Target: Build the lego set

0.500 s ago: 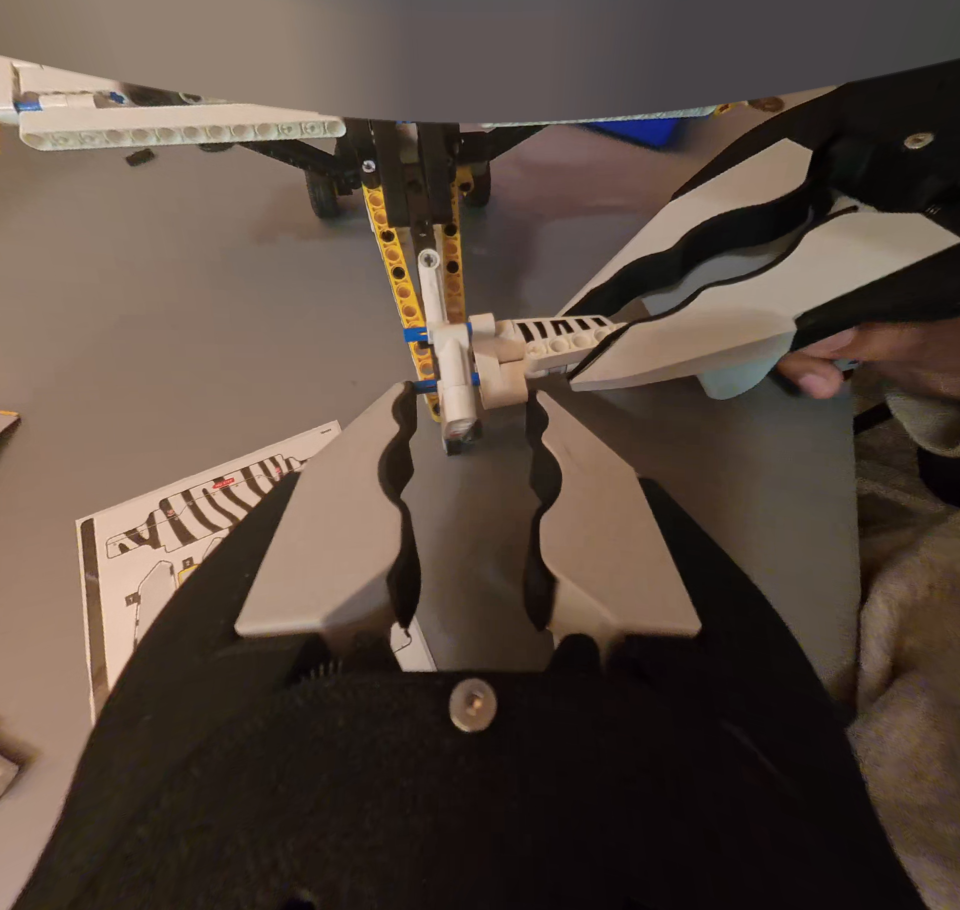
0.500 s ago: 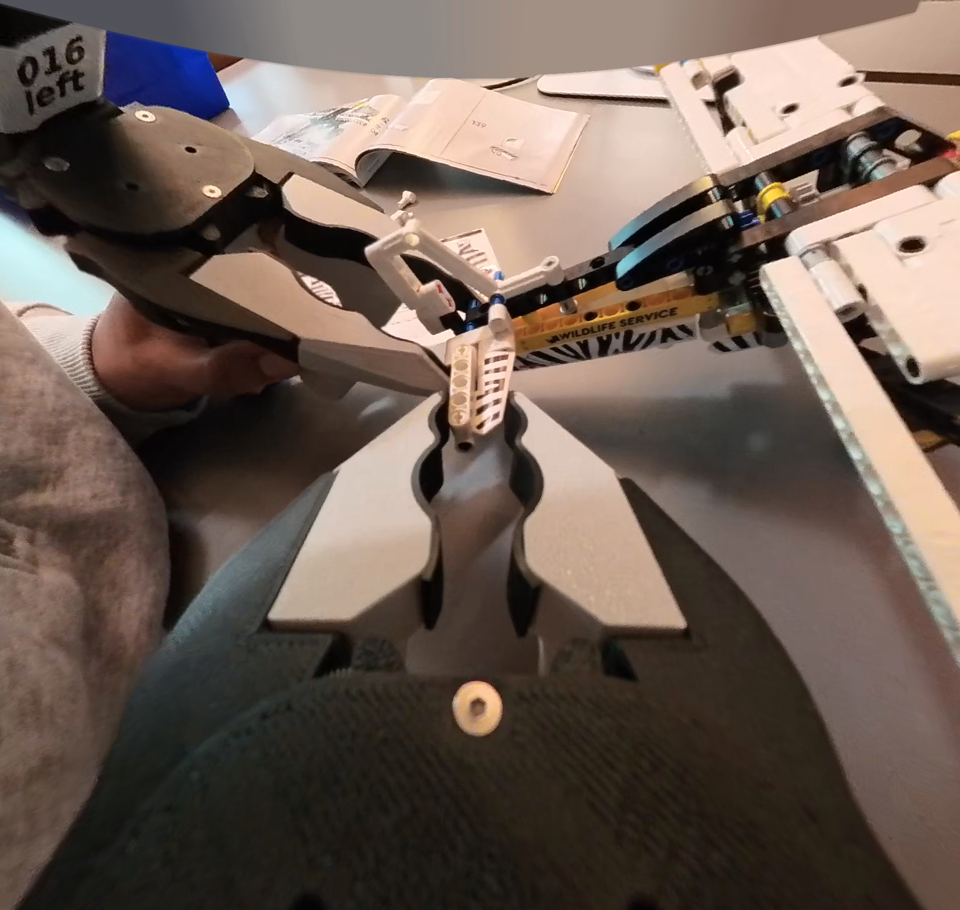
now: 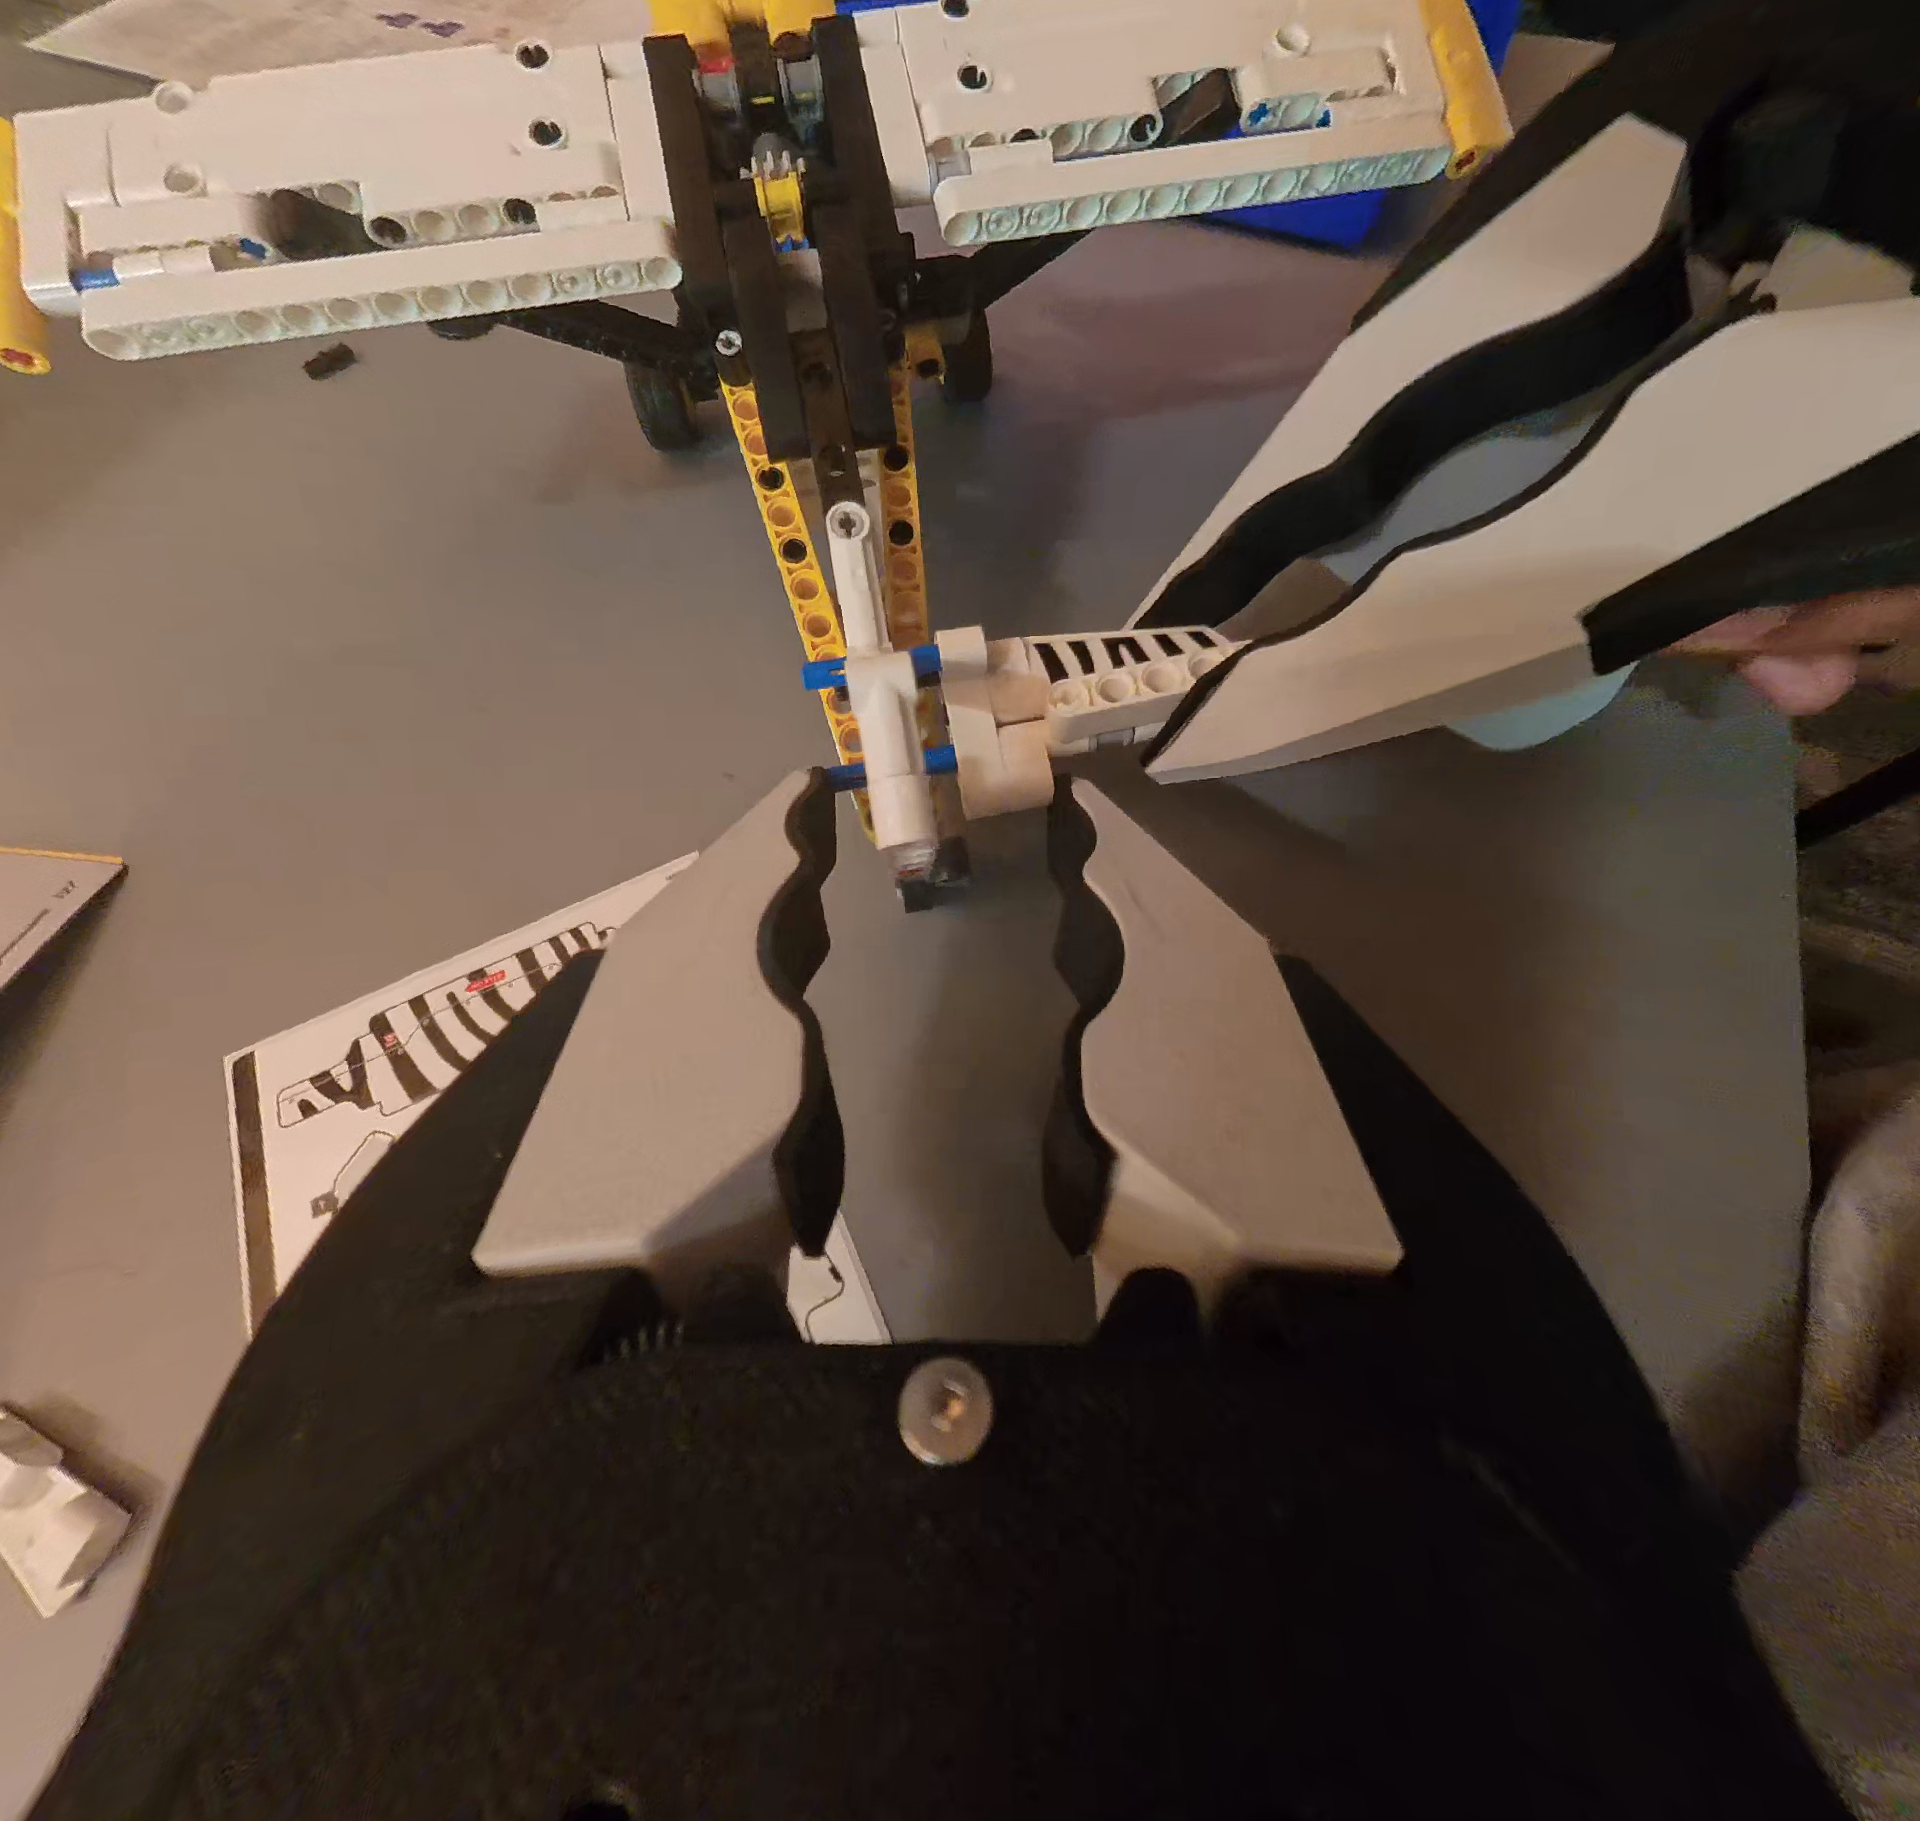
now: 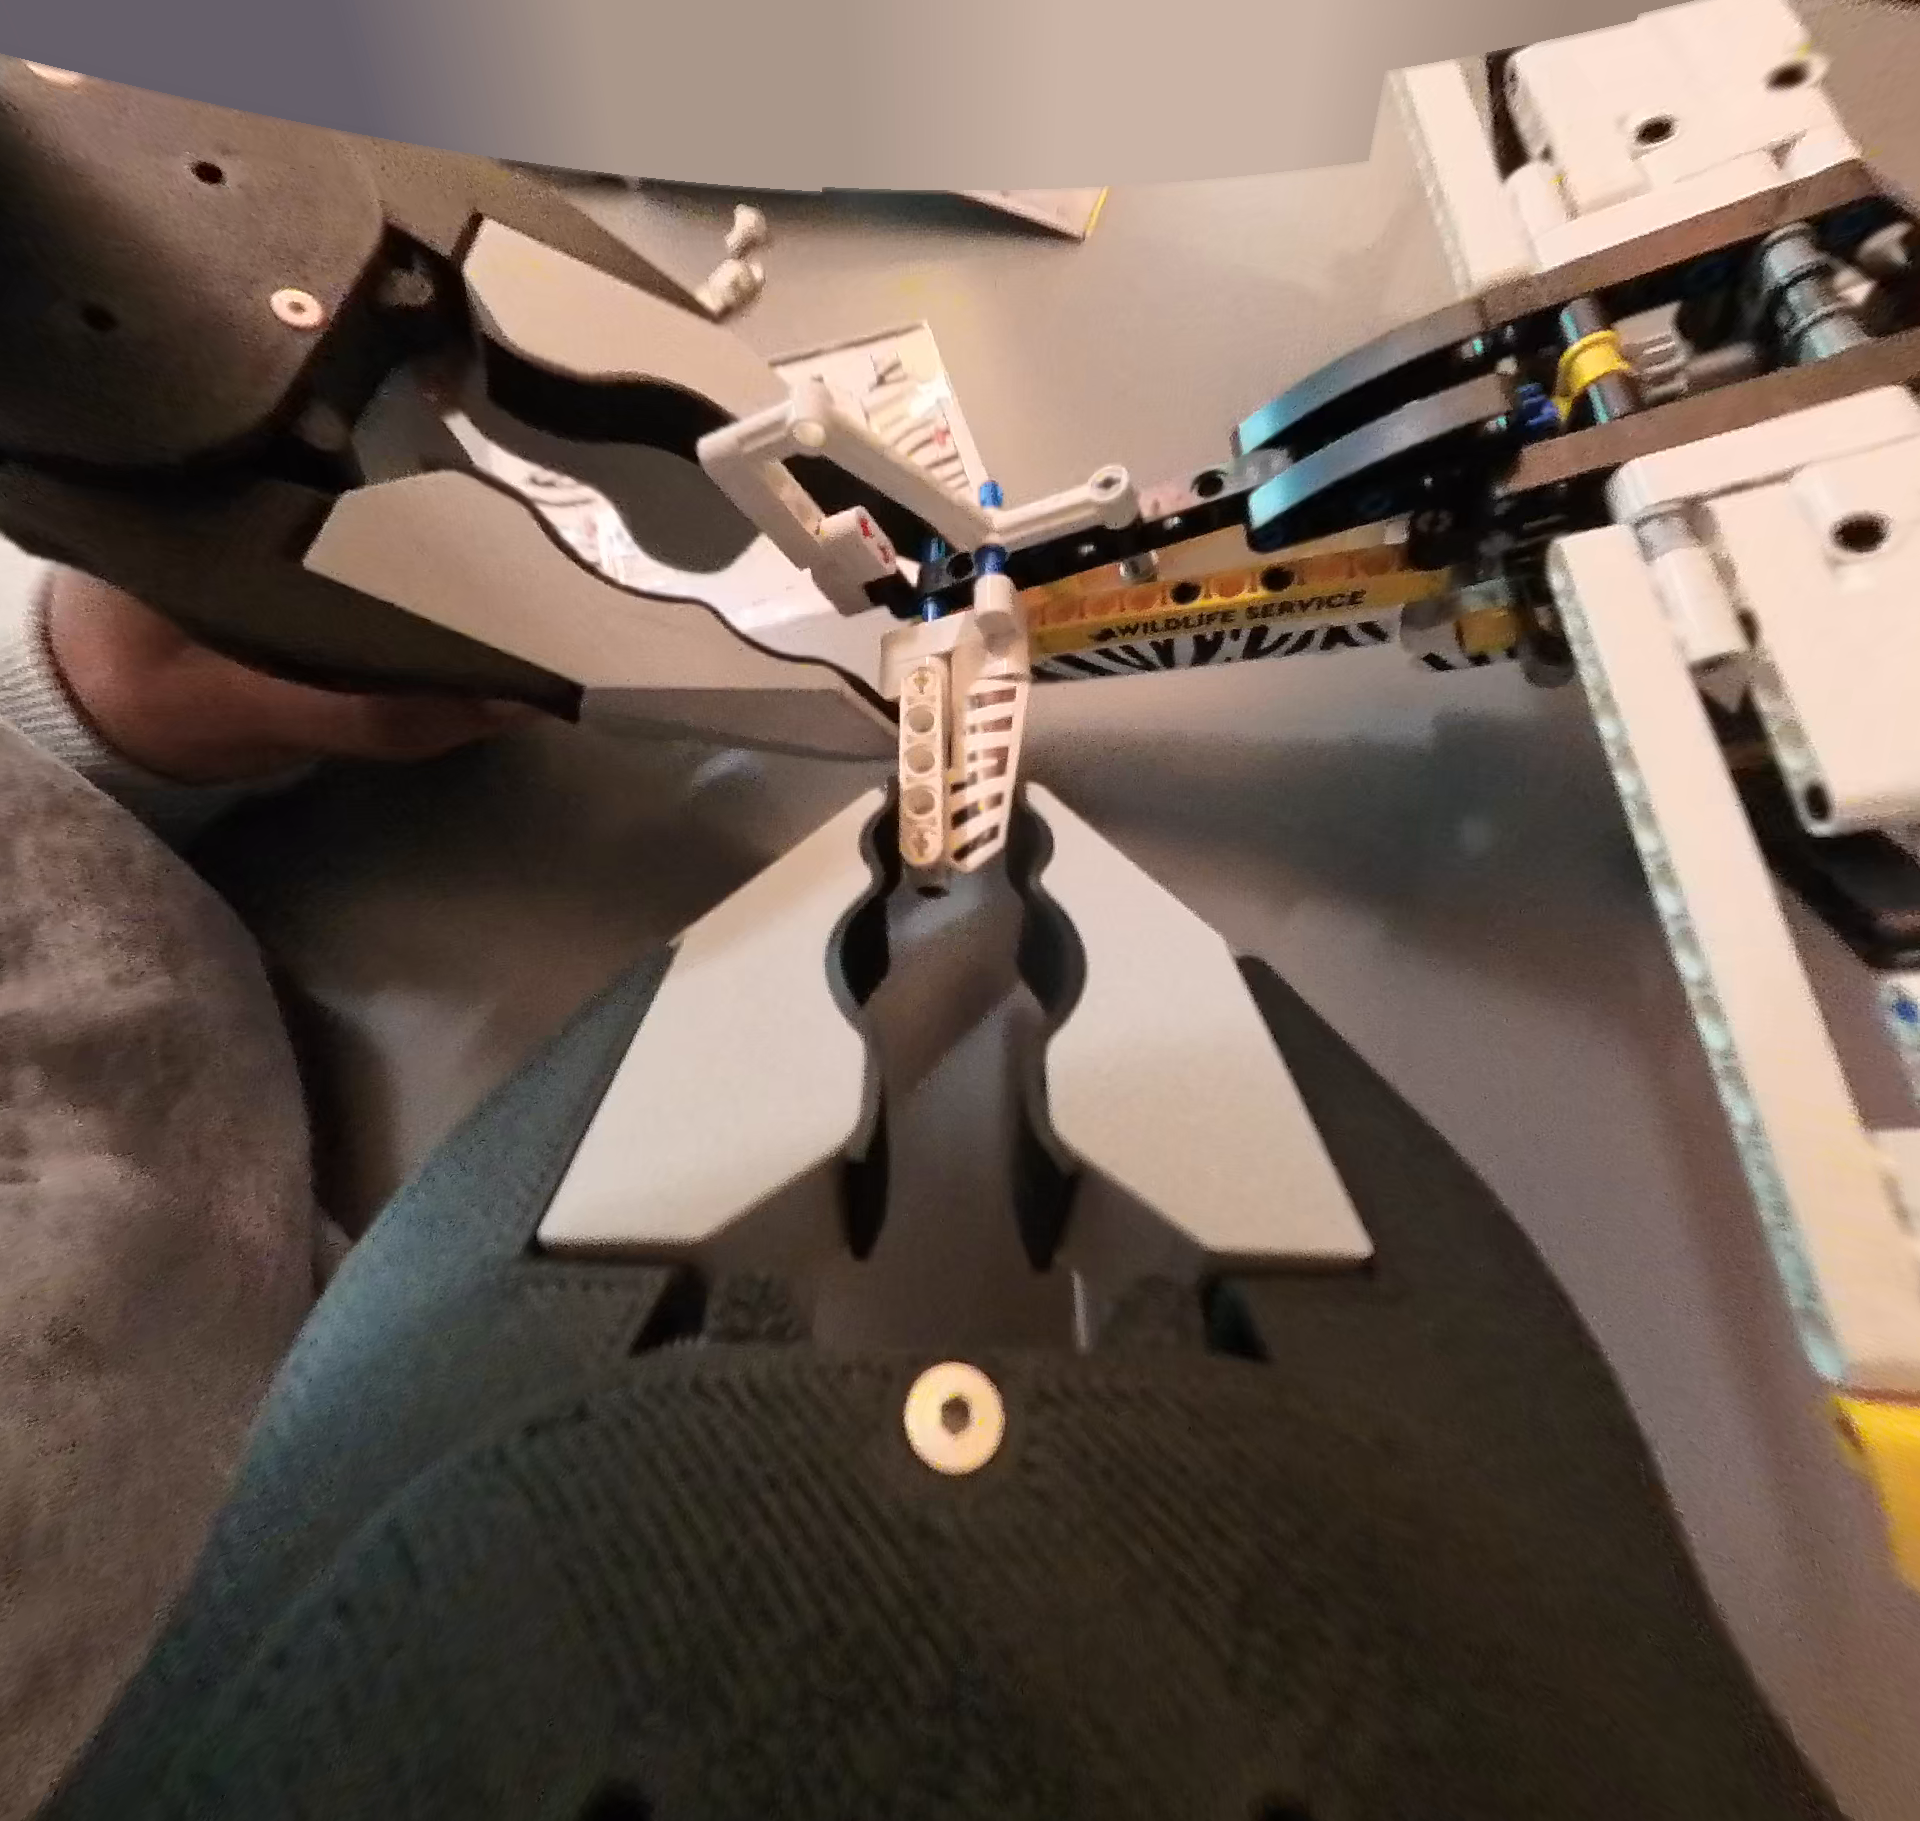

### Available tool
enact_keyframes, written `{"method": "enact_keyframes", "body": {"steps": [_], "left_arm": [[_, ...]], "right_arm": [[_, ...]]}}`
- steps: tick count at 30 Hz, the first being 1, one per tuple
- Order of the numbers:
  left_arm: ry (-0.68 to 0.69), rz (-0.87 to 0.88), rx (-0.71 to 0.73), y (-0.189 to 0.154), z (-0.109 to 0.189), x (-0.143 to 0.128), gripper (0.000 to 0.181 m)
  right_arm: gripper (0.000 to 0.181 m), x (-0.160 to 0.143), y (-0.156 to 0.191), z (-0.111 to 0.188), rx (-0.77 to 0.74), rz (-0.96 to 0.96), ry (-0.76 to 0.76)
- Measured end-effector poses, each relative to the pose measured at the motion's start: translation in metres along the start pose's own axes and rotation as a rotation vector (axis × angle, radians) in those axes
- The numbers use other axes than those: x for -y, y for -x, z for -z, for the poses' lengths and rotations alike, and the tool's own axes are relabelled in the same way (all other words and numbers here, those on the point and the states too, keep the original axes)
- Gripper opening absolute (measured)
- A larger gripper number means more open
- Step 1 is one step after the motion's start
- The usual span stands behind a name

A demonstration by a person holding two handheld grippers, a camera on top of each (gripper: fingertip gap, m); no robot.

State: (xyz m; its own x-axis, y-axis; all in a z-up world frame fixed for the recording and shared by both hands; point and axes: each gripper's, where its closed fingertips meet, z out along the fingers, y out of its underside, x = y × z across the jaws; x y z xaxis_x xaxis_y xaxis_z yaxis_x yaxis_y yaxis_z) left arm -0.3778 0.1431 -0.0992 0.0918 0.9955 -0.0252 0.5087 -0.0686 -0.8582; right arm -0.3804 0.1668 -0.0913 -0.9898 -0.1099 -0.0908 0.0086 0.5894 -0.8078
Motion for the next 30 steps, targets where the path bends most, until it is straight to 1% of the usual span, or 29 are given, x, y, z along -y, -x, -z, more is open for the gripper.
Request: {"method": "enact_keyframes", "body": {"steps": [3,7,9,13,17,20,30], "left_arm": [[-0.001,-0.021,0.011,0.0006,0.0002,0.0002,0.041],[-0.002,-0.034,0.020,0.0017,0.0007,0.0003,0.042],[-0.011,-0.014,0.007,0.0021,0.0015,0.0014,0.041],[-0.038,0.096,-0.051,0.0037,0.0032,0.0045,0.040],[-0.065,0.234,-0.140,0.0034,0.0040,0.0074,0.043],[-0.045,0.310,-0.187,0.0029,0.0014,0.0045,0.040],[-0.028,0.228,-0.119,0.0027,0.0001,0.0035,0.038]], "right_arm": [[0.019,-0.0015,-0.0008,-0.0001,0.004,0.013,0.070],[0.017,0.0004,-0.0003,-0.0001,0.070,-0.059,0.091],[0.017,0.0002,-0.0002,-0.0004,0.077,-0.063,0.108],[0.018,0.0030,0.0011,-0.0015,0.072,-0.051,0.108],[0.018,0.0035,0.0005,-0.0034,0.070,-0.064,0.108],[0.018,0.0036,0.0001,-0.0038,0.053,-0.047,0.110],[0.018,0.0008,-0.0003,-0.0051,0.002,0.021,0.129]]}}
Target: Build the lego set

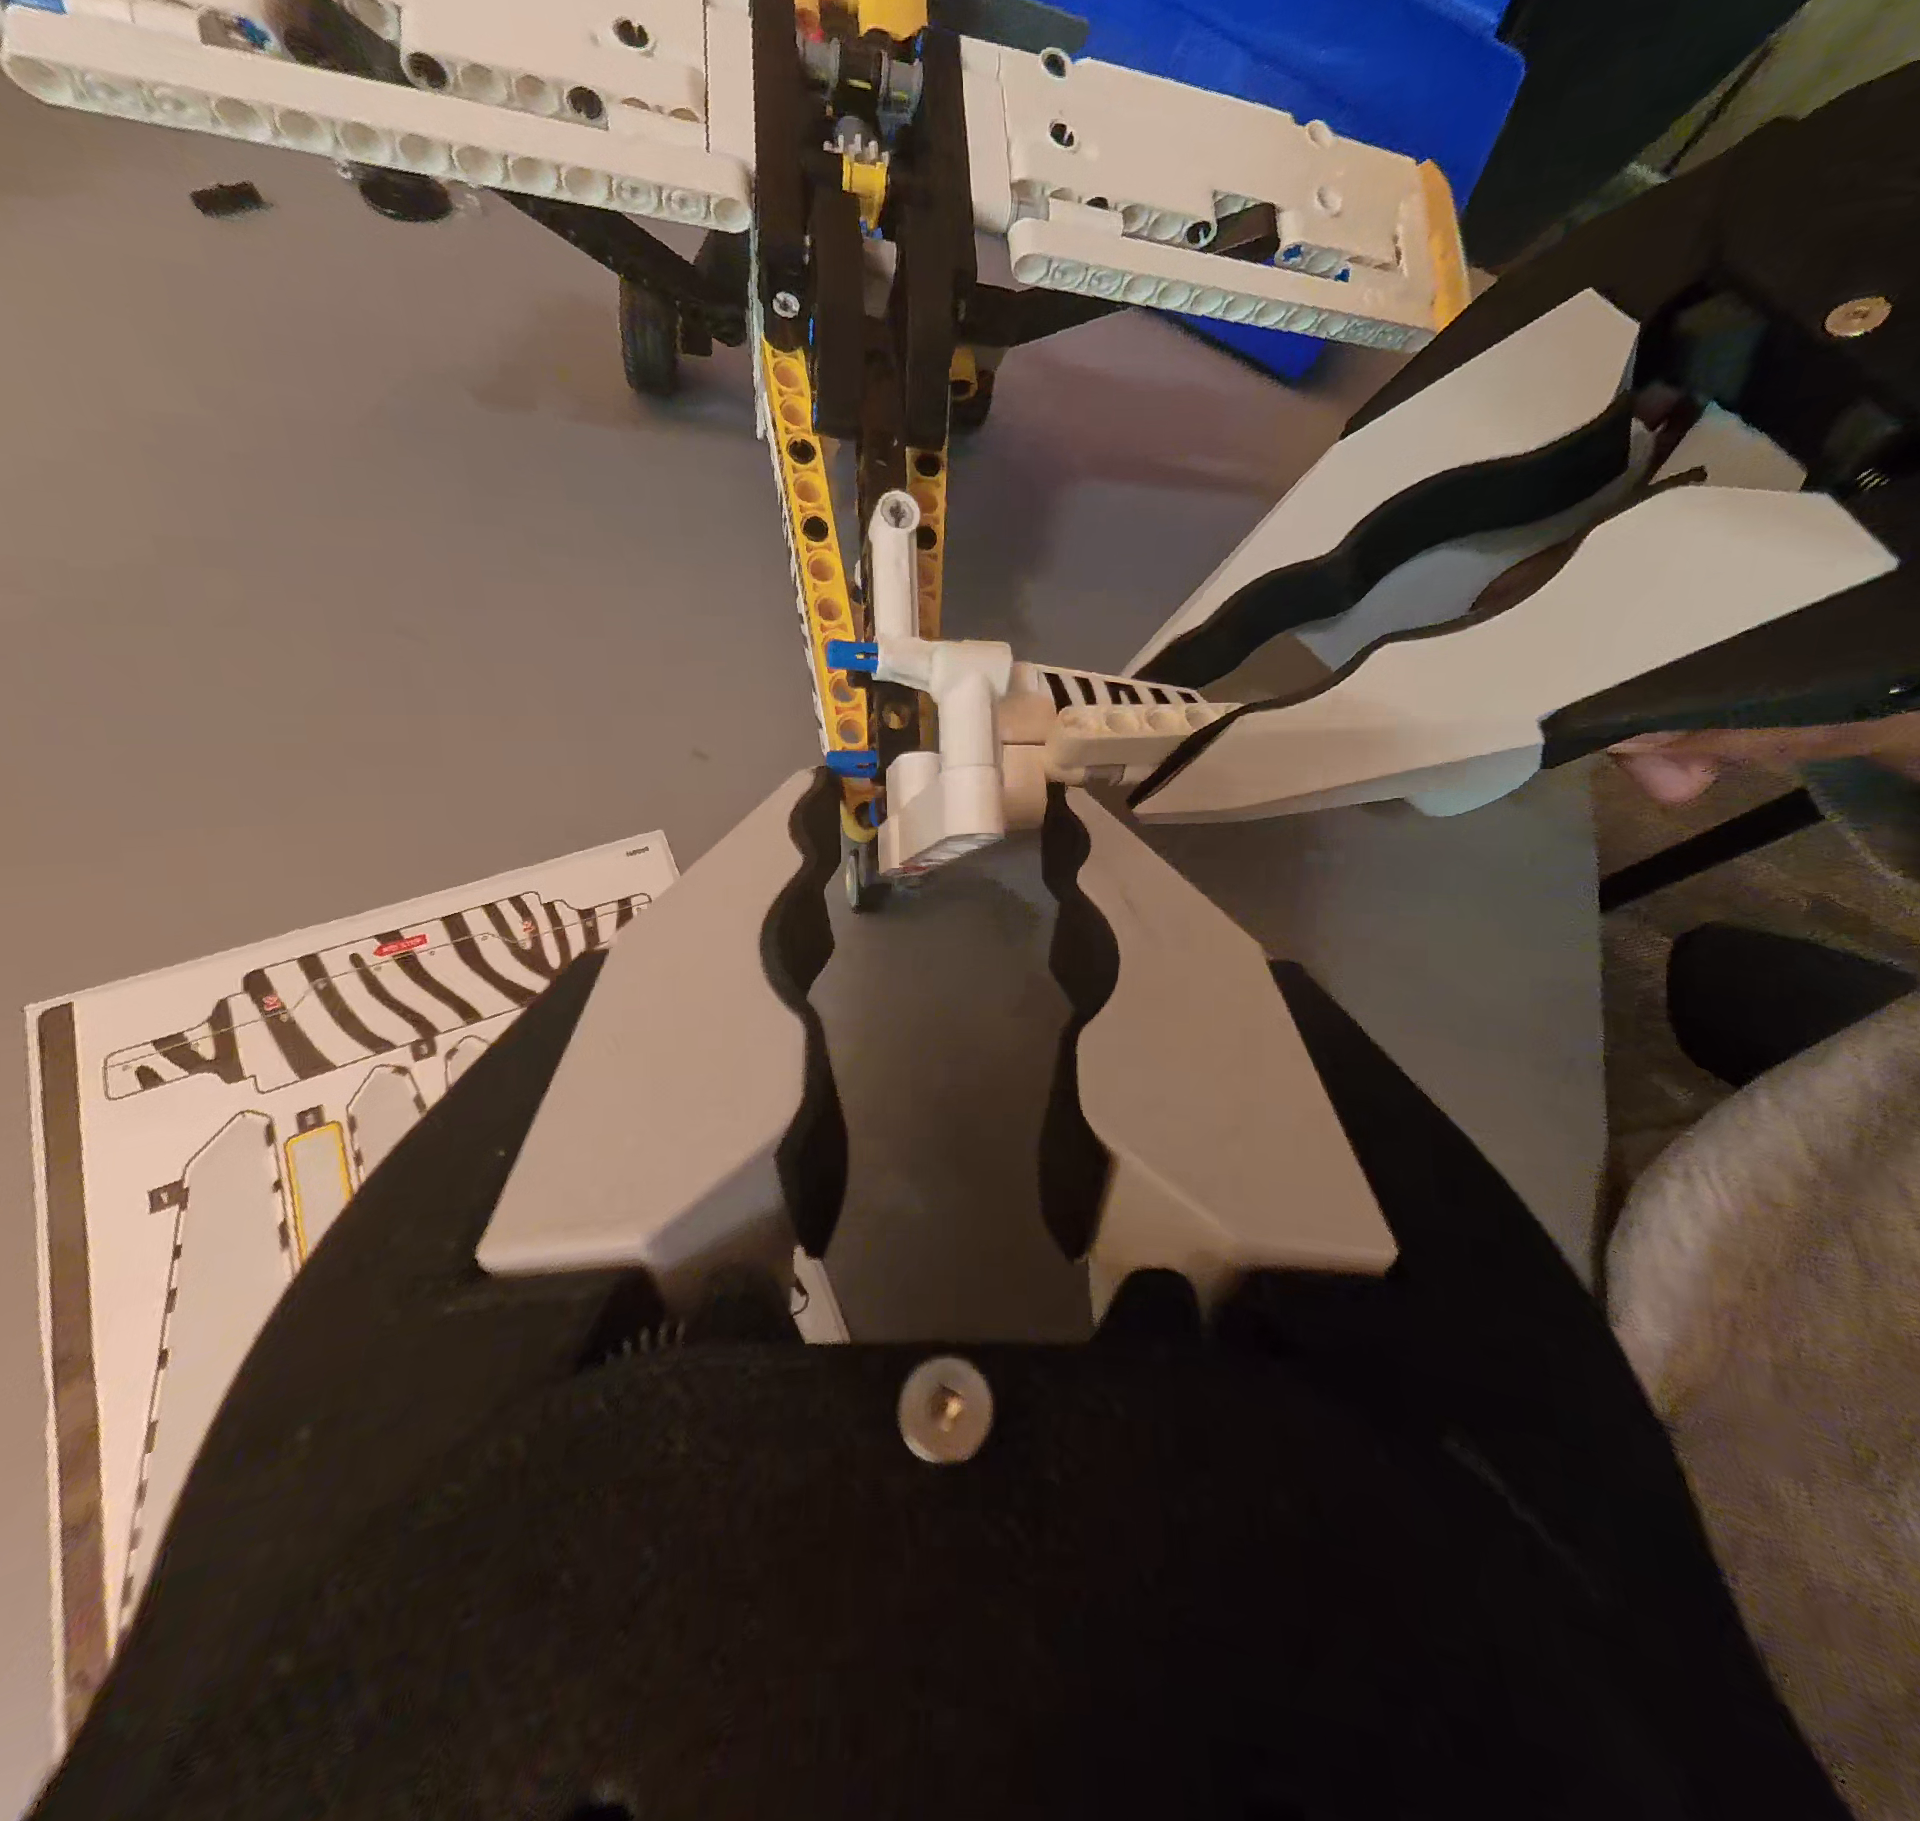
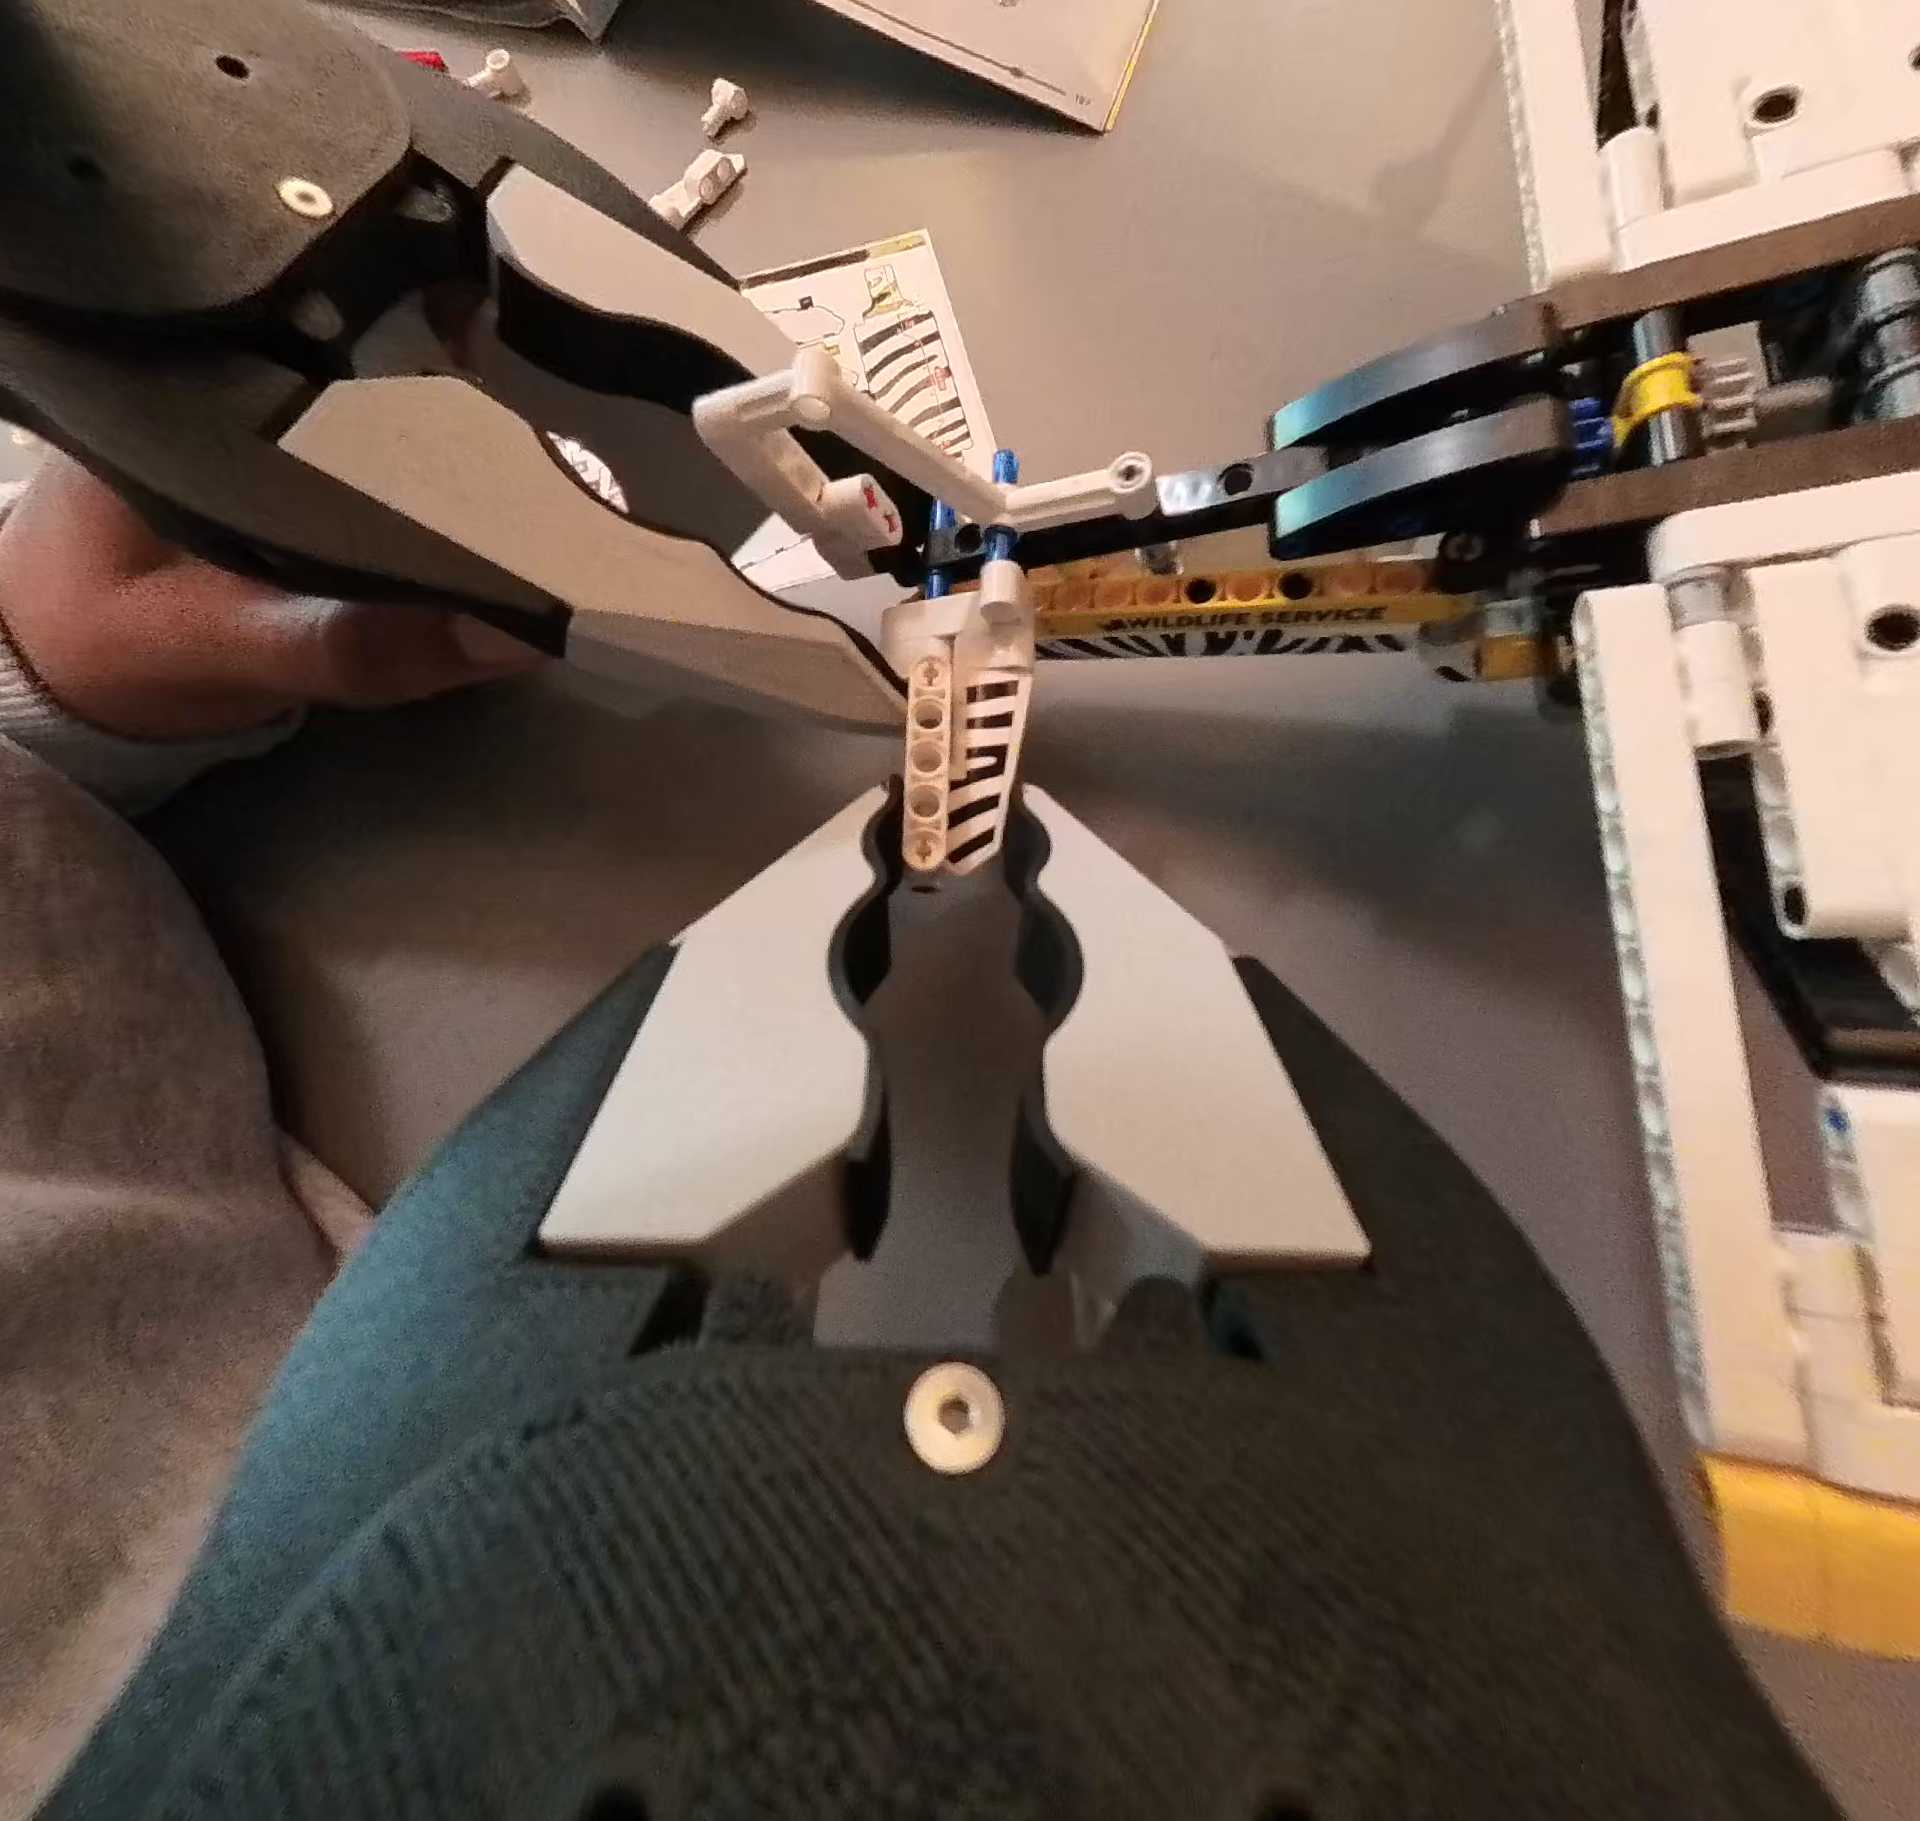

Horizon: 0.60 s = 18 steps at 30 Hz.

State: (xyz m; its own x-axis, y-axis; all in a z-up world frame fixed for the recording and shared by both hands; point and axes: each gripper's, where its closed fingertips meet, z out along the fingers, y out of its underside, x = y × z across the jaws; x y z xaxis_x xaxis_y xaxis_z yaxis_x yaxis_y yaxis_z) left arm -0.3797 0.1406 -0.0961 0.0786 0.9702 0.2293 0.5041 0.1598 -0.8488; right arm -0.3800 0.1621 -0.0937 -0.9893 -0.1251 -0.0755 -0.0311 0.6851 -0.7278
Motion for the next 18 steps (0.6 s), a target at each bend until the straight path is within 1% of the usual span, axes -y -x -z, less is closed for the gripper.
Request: {"method": "enact_keyframes", "body": {"steps": [9,14,16,18], "left_arm": [[0.019,-0.055,0.027,0.0005,-0.0009,-0.0016,0.038],[-0.003,-0.005,0.006,0.0024,-0.0005,0.0016,0.040],[0.003,-0.007,0.025,0.0044,-0.0018,0.0015,0.043],[0.007,-0.022,0.035,0.0039,-0.0028,0.0014,0.041]], "right_arm": [[0.018,-0.0014,-0.0005,-0.0010,-0.011,0.030,0.009],[0.018,0.0013,-0.0010,-0.0008,-0.013,0.049,0.005],[0.018,0.0026,-0.0011,-0.0012,-0.013,0.050,0.007],[0.018,0.0017,-0.0019,-0.0020,-0.023,0.061,0.016]]}}
